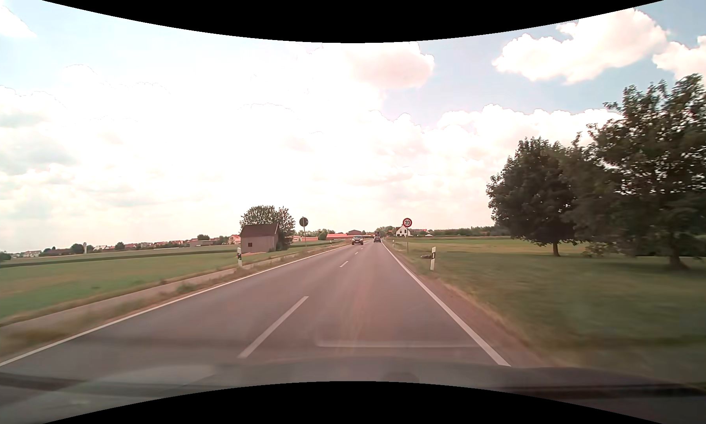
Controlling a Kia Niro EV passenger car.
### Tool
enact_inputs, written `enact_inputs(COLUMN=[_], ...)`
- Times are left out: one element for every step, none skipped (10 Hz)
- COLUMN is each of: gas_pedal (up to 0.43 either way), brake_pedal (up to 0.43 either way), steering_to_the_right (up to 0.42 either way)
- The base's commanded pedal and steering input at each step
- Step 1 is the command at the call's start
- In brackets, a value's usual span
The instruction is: Follow the waypoints while adhering to traffic rules and regulations
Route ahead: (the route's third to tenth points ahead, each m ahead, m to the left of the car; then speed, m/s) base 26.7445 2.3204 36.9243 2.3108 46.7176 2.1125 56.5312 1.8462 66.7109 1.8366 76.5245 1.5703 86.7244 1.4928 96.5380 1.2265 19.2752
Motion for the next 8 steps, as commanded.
enact_inputs(gas_pedal=[0.177,0.177,0.177,0.177,0.177,0.177,0.177,0.177], brake_pedal=[0.000,0.000,0.000,0.000,0.000,0.000,0.000,0.000], steering_to_the_right=[0.001,0.001,0.000,0.000,0.000,0.000,-0.001,-0.001])
